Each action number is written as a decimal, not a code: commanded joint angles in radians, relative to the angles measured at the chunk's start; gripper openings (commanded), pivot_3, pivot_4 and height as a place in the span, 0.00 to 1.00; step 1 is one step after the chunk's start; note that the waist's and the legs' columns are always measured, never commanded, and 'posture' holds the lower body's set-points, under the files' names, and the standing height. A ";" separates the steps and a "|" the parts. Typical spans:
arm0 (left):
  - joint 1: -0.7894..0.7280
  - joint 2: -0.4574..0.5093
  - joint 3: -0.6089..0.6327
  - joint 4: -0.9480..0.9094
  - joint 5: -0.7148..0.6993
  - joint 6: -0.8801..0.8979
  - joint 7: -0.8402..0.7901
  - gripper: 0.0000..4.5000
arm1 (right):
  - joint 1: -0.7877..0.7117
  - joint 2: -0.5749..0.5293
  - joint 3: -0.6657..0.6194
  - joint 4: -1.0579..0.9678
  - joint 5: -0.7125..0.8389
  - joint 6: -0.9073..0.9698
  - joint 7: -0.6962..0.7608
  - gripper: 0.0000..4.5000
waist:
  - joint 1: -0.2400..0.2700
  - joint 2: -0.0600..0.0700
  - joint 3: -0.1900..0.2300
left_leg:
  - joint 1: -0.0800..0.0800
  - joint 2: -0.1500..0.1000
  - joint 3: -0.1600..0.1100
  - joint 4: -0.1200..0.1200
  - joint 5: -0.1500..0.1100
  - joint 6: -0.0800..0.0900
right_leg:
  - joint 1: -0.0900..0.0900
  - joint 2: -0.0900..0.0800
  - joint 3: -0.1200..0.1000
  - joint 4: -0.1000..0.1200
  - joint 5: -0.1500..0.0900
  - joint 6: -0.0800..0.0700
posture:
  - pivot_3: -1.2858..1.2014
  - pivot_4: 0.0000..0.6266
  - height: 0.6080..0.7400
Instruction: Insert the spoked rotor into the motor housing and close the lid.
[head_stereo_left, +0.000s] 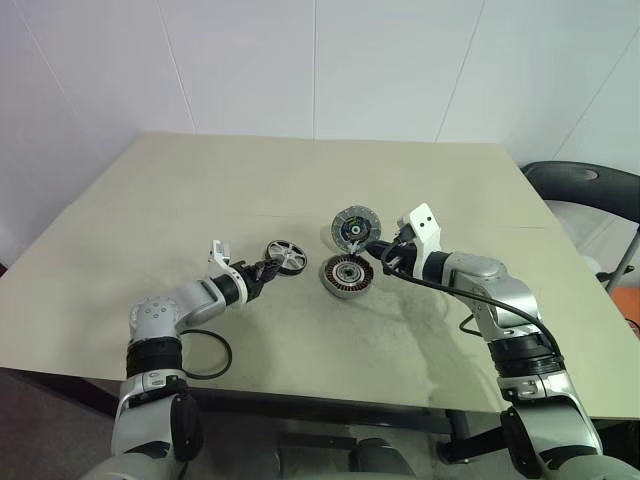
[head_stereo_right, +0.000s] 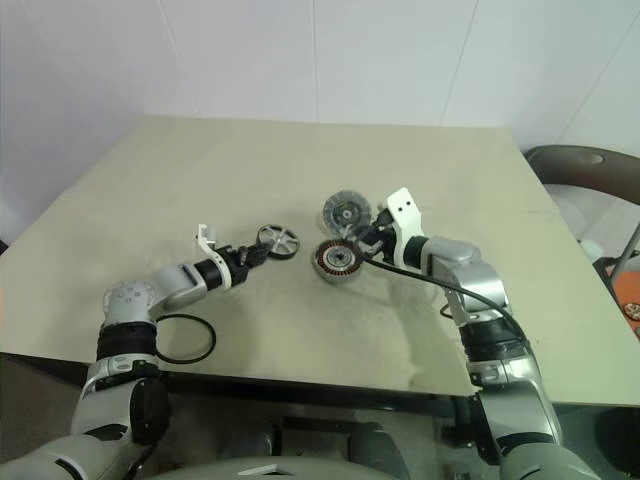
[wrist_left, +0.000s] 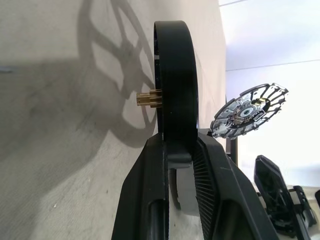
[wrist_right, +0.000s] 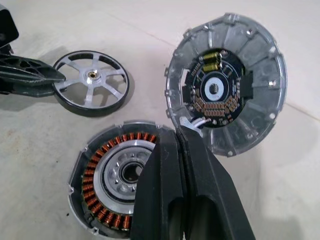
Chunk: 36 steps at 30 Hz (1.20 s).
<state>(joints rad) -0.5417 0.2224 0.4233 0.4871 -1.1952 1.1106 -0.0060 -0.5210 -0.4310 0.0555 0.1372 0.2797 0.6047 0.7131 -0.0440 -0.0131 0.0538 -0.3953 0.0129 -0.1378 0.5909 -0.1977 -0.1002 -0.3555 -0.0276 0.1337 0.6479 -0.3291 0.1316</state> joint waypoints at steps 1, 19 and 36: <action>0.003 -0.011 0.009 -0.020 0.024 0.015 -0.013 0.09 | -0.016 0.002 -0.014 -0.043 0.010 -0.006 -0.003 0.00 | 0.000 0.000 0.000 | 0.000 0.000 0.000 0.000 0.000 0.000 | 0.000 0.000 0.000 0.000 0.000 0.000 | 0.52 0.00 1.00; 0.013 -0.045 0.084 -0.162 -0.202 0.227 -0.047 0.09 | 0.027 -0.158 -0.075 -0.097 0.124 0.083 0.175 0.00 | 0.001 0.000 0.000 | -0.011 0.000 -0.001 0.001 0.000 0.000 | -0.007 0.000 0.000 0.000 0.001 0.001 | 0.52 0.00 1.00; -0.086 -0.129 -0.005 -0.041 -0.120 0.219 -0.126 0.09 | 0.102 -0.194 -0.058 -0.195 0.148 0.149 0.203 0.00 | 0.000 -0.001 0.001 | -0.011 0.000 0.000 0.001 0.000 0.000 | -0.007 0.000 0.000 0.000 0.001 0.001 | 0.52 0.00 1.00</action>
<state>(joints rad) -0.5978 0.0963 0.4222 0.4420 -1.3188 1.3387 -0.1028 -0.4101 -0.6200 0.0126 -0.0155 0.4090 0.7572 0.9175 -0.0437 -0.0139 0.0544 -0.4066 0.0126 -0.1381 0.5921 -0.1977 -0.1002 -0.3625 -0.0276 0.1336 0.6476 -0.3285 0.1326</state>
